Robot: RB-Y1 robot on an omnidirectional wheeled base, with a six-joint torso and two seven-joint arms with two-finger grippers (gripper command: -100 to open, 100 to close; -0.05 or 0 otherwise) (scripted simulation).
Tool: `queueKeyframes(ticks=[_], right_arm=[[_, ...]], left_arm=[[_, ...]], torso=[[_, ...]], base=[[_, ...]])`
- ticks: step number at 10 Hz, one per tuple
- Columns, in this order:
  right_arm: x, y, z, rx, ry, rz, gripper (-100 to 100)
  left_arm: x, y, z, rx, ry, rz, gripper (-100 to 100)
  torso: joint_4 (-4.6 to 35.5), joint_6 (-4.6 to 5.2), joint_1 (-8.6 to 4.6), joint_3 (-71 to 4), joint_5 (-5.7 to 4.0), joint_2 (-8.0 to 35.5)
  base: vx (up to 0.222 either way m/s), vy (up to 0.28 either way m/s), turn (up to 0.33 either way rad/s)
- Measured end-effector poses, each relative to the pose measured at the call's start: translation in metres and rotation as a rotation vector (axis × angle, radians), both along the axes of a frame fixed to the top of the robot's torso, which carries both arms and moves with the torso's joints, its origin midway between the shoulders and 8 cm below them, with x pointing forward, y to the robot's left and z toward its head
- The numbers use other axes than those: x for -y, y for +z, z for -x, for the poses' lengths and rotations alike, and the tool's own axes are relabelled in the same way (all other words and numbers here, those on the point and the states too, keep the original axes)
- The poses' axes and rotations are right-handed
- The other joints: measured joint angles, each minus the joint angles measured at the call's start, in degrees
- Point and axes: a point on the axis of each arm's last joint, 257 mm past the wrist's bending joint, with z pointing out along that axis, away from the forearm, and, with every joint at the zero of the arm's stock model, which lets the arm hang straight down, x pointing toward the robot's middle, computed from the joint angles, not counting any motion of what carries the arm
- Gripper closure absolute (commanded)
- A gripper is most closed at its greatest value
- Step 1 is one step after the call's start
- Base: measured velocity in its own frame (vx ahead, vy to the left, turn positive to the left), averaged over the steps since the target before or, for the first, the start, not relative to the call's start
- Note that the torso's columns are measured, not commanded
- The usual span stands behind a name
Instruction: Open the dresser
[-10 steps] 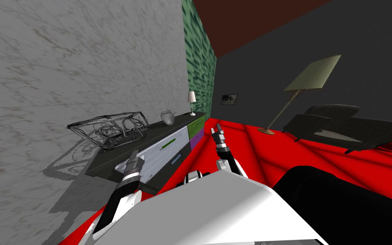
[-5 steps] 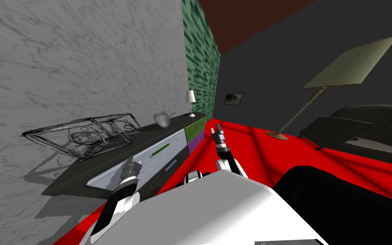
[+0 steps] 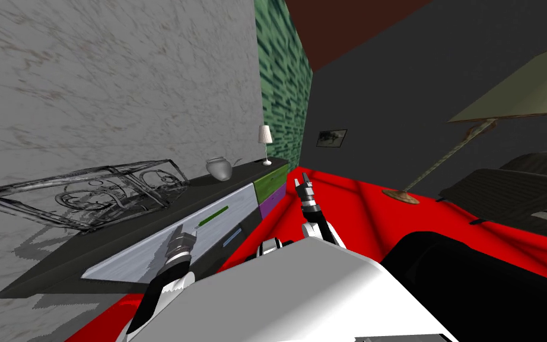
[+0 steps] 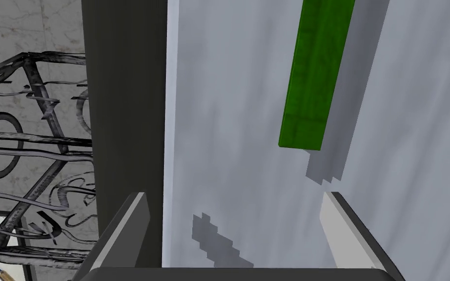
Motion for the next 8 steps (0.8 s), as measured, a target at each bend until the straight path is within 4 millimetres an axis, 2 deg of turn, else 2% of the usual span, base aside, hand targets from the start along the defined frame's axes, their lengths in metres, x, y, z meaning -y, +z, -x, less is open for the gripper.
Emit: queueKeyframes(ticks=[3, 4, 5, 8], right_arm=[[0.000, 0.000, 0.000, 0.000, 0.000, 0.000, 0], [0.000, 0.000, 0.000, 0.000, 0.000, 0.000, 0], [0.000, 0.000, 0.000, 0.000, 0.000, 0.000, 0], [0.000, 0.000, 0.000, 0.000, 0.000, 0.000, 0]], left_arm=[[-0.005, -0.028, 0.011, -0.023, 0.054, 0.095, -100], [-0.004, -0.029, 0.011, -0.025, 0.055, 0.100, -100], [-0.004, -0.029, 0.011, -0.024, 0.055, 0.099, 100], [-0.004, -0.026, 0.013, -0.025, 0.054, 0.096, 100]], torso=[[0.0, 0.00, 0.14, 0.0, 0.04, 0.0], [0.0, 0.00, 0.36, 0.1, 0.08, 0.1], [0.0, -0.01, 0.37, 0.1, 0.10, 0.1], [0.1, 0.00, -0.20, 0.1, -0.06, 0.2]], base=[[0.081, -0.126, 0.061], [0.010, -0.016, -0.003], [0.005, -0.006, 0.001], [-0.118, -0.078, 0.009]])
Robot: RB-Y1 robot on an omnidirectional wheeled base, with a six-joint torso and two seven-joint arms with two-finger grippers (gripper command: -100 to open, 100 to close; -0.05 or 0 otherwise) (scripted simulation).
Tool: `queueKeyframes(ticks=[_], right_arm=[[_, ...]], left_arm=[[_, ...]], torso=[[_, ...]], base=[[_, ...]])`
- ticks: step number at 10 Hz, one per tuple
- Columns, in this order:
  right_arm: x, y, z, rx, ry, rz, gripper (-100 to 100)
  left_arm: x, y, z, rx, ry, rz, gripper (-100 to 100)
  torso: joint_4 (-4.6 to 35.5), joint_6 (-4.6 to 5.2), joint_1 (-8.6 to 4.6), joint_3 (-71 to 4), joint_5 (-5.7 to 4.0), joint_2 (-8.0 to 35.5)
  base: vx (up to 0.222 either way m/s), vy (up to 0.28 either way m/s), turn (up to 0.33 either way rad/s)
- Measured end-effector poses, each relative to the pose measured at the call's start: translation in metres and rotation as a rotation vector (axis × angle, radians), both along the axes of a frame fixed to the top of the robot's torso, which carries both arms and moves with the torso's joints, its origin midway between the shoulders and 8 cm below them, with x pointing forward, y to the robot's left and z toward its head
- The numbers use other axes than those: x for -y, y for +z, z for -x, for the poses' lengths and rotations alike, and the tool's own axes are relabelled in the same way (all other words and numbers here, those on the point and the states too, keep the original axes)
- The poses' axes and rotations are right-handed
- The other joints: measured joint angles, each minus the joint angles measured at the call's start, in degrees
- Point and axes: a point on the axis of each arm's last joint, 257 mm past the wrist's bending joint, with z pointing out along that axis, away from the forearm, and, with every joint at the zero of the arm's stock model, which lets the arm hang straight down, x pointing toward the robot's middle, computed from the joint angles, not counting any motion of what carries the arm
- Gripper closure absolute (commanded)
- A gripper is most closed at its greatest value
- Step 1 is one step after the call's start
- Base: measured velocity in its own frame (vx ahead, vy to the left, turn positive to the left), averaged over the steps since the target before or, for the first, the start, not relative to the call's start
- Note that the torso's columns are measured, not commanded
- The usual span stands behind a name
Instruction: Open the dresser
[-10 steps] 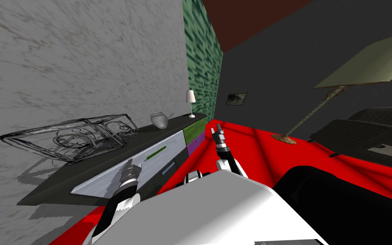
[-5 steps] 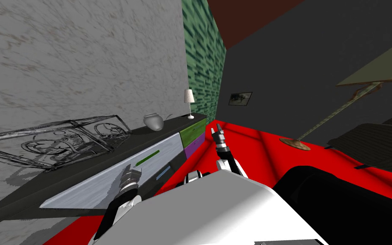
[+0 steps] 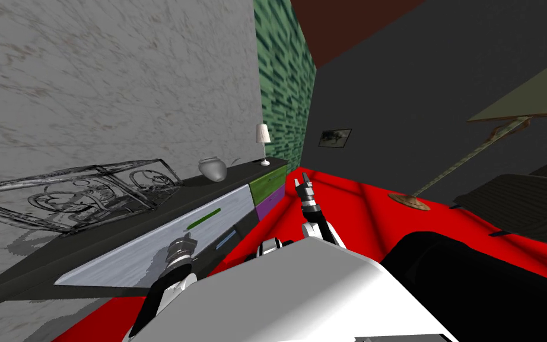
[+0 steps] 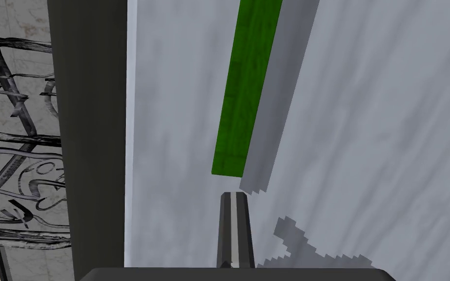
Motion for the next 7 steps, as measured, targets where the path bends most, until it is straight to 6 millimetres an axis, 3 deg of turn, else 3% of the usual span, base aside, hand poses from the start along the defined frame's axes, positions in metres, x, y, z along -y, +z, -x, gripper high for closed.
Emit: queueKeyframes(ticks=[3, 4, 7], right_arm=[[0.000, 0.000, 0.000, 0.000, 0.000, 0.000, 0], [0.000, 0.000, 0.000, 0.000, 0.000, 0.000, 0], [0.000, 0.000, 0.000, -0.001, 0.000, 0.000, 0]], left_arm=[[0.000, 0.004, 0.004, -0.001, -0.002, -0.004, 100], [0.001, 0.004, 0.004, -0.002, -0.002, -0.004, -100], [-0.012, 0.015, 0.002, -0.005, -0.012, -0.042, -100]], torso=[[-0.1, 0.00, 0.18, -0.2, 0.05, -0.3], [-0.2, 0.00, 0.47, -0.4, 0.13, -0.6], [-0.2, 0.00, 0.40, -0.4, 0.12, -0.7]], base=[[-0.126, -0.108, 0.008], [-0.001, -0.014, -0.001], [0.100, 0.030, 0.002]])
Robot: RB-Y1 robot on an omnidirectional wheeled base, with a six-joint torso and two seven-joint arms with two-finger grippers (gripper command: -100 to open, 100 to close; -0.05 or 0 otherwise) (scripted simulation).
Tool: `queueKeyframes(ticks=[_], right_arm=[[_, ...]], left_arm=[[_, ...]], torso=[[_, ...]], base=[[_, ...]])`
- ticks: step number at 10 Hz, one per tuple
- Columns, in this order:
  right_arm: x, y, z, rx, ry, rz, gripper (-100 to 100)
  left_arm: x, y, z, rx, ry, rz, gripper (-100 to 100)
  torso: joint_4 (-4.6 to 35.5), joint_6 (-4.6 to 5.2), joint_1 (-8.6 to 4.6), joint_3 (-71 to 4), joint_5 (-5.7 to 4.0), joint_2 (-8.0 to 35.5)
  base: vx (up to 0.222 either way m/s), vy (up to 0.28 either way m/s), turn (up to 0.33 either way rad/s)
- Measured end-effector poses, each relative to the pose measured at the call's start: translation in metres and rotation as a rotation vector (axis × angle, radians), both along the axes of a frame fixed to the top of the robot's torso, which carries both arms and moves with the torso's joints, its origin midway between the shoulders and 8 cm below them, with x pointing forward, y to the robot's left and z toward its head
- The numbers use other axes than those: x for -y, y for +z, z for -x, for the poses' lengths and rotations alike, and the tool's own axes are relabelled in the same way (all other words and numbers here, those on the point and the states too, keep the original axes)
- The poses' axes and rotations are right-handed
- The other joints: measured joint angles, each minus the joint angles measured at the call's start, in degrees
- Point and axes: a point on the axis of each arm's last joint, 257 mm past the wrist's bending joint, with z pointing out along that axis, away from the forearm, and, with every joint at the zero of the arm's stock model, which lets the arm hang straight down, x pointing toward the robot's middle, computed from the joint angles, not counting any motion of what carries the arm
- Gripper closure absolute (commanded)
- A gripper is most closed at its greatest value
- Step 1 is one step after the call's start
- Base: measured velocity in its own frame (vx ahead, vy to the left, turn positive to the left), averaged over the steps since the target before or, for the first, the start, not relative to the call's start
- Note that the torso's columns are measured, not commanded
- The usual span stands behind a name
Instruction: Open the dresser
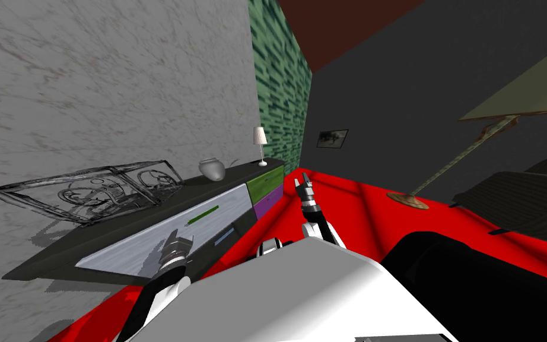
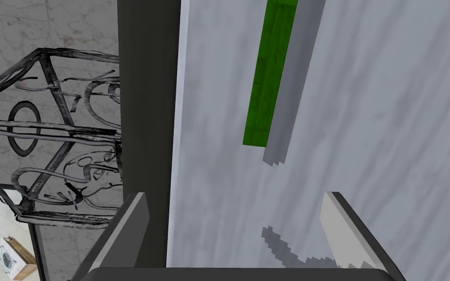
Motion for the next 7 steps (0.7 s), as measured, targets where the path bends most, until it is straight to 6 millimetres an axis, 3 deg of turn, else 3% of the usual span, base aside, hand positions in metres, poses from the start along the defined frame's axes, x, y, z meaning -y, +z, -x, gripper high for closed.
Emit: queueKeyframes(ticks=[4, 7], right_arm=[[0.000, 0.000, 0.000, 0.000, 0.000, 0.000, 0], [0.000, 0.000, 0.000, 0.000, 0.000, 0.000, 0]], left_arm=[[-0.003, -0.007, -0.002, -0.013, 0.014, 0.026, -100], [-0.001, -0.011, -0.001, -0.016, 0.020, 0.045, -100]], torso=[[0.1, 0.00, -0.26, 0.2, -0.07, 0.4], [0.2, 0.00, -0.03, 0.3, -0.02, 0.5]], base=[[0.175, 0.036, 0.001], [0.066, 0.031, -0.007]])
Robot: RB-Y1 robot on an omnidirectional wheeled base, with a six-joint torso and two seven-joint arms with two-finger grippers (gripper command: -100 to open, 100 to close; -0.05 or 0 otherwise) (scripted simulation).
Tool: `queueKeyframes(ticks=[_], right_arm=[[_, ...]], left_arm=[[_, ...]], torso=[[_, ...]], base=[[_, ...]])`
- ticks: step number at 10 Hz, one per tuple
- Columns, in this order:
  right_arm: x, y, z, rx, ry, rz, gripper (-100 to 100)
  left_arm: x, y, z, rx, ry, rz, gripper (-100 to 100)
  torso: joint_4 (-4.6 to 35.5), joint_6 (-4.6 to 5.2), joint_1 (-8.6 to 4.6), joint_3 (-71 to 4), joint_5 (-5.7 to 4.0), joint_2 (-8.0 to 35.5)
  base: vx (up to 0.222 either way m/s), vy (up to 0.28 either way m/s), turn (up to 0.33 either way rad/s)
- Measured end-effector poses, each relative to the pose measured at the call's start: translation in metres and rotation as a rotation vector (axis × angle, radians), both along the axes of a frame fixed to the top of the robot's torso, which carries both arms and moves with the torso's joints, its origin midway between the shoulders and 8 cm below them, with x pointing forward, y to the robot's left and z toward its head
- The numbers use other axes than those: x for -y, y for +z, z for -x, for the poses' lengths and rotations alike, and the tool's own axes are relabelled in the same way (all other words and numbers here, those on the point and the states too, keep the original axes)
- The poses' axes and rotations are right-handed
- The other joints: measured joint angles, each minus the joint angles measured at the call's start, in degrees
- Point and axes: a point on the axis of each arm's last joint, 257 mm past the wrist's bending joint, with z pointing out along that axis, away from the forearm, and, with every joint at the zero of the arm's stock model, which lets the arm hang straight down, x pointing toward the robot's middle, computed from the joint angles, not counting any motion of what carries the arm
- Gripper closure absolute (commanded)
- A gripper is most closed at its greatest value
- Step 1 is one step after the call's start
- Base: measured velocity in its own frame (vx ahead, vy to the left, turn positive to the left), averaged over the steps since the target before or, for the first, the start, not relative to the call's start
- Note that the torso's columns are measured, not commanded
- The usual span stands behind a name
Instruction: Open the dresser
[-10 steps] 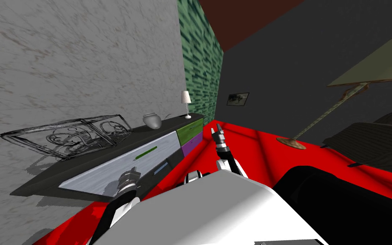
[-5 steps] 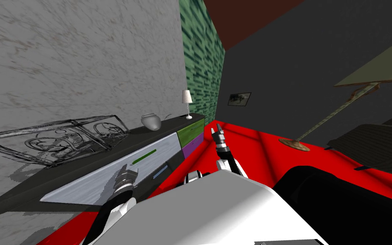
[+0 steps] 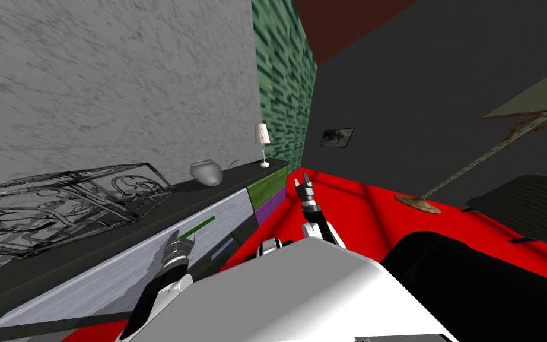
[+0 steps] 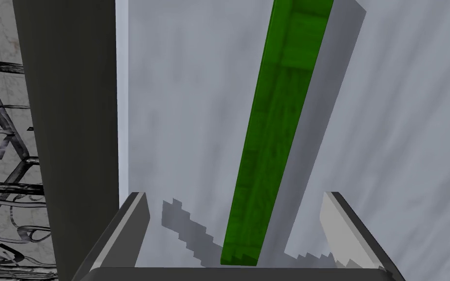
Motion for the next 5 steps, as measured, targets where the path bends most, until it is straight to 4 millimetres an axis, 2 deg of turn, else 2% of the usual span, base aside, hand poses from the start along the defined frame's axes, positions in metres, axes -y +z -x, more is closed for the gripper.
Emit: queueKeyframes(ticks=[1, 3, 5], right_arm=[[0.0000, 0.0000, 0.0000, 0.000, 0.000, 0.000, 0], [-0.0001, 0.0001, 0.0000, 0.000, 0.000, 0.000, 0], [-0.0002, 0.0002, -0.0001, 0.000, 0.000, 0.000, 0]], left_arm=[[-0.0001, 0.0001, -0.0002, 0.000, 0.000, 0.000, 100], [0.0010, -0.0018, 0.0016, -0.006, -0.002, 0.002, 100], [0.0015, -0.0002, 0.0033, -0.007, -0.002, 0.002, 100]], torso=[[0.0, -0.01, -0.09, -0.1, 0.00, 0.0], [0.1, -0.08, -0.48, 0.1, -0.23, 0.3], [0.2, -0.05, -0.45, 0.2, -0.23, 0.3]], base=[[0.007, 0.006, 0.001], [-0.093, -0.070, 0.004], [-0.155, -0.107, 0.012]])
